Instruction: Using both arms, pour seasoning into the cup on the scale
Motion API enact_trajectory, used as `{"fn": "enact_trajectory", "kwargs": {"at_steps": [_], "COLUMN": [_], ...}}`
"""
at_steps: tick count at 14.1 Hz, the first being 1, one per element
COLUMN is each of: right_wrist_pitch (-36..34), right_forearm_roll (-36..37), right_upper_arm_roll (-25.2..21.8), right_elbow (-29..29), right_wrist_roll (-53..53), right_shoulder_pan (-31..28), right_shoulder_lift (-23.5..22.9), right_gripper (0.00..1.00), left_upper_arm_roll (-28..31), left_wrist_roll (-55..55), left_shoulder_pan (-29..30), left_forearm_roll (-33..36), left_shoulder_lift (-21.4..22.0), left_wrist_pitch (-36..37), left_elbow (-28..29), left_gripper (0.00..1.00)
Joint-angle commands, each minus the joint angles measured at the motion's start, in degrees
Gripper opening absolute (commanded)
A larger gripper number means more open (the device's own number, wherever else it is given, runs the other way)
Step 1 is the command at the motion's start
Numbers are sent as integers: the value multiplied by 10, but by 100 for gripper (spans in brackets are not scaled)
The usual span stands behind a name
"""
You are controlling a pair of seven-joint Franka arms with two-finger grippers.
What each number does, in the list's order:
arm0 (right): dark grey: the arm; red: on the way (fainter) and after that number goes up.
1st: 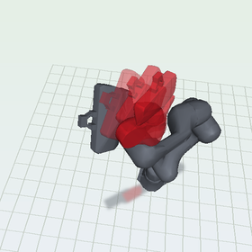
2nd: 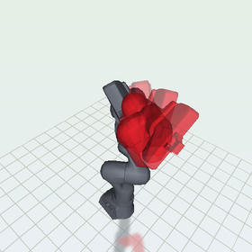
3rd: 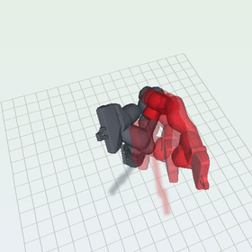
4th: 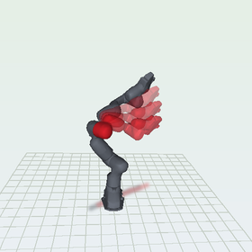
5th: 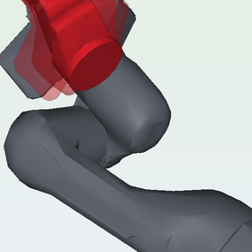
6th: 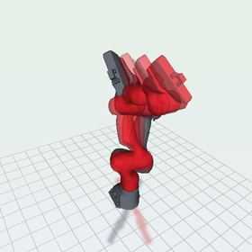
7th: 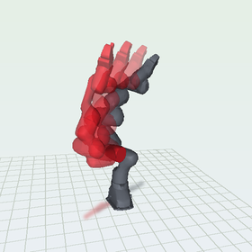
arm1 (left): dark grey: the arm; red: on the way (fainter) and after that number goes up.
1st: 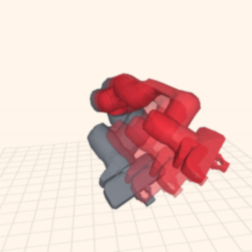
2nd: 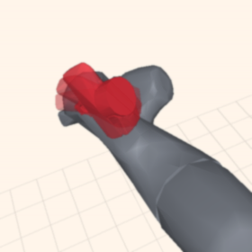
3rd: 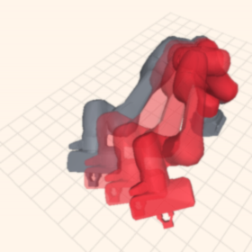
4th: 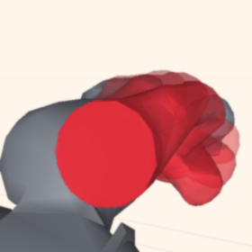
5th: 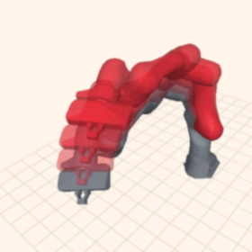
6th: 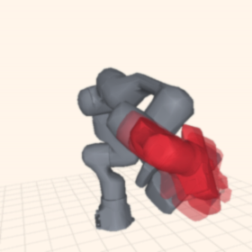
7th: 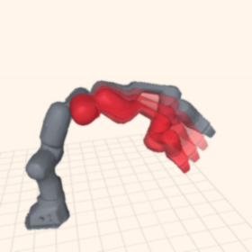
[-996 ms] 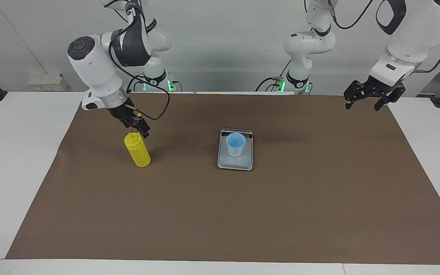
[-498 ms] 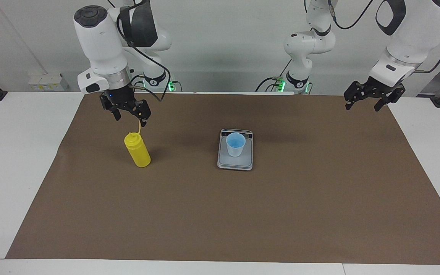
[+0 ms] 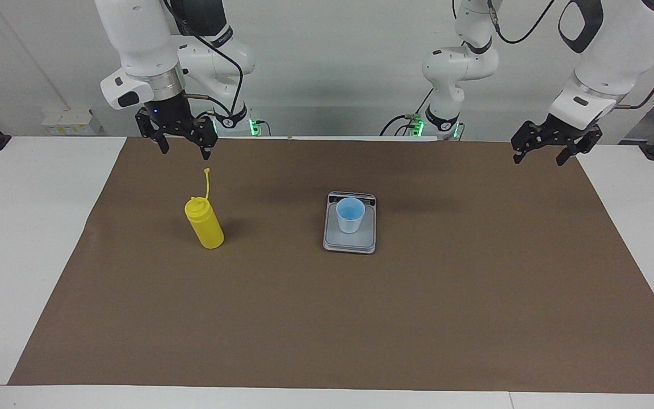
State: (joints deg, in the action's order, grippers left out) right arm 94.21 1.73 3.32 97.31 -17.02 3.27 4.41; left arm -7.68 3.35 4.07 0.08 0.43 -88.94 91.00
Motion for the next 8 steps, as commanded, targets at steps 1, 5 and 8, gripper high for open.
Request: {"fn": "enact_trajectory", "kwargs": {"at_steps": [1, 5, 8], "right_wrist_pitch": [-13, -18, -16], "right_forearm_roll": [3, 2, 1], "right_upper_arm_roll": [-1, -3, -3], "right_elbow": [-2, -5, -2], "right_wrist_roll": [20, 48, 50], "right_shoulder_pan": [-6, -9, -11], "right_shoulder_lift": [2, 2, 3], "right_gripper": [100, 100, 100], "left_upper_arm_roll": [-4, -5, -7], "left_wrist_roll": [-6, -2, 6], "left_shoulder_pan": [7, 5, 1], "left_forearm_roll": [9, 9, 8], "left_shoulder_lift": [18, 18, 18], "left_wrist_pitch": [-12, -8, -16], "left_elbow": [22, 22, 22], "left_gripper": [100, 100, 100]}}
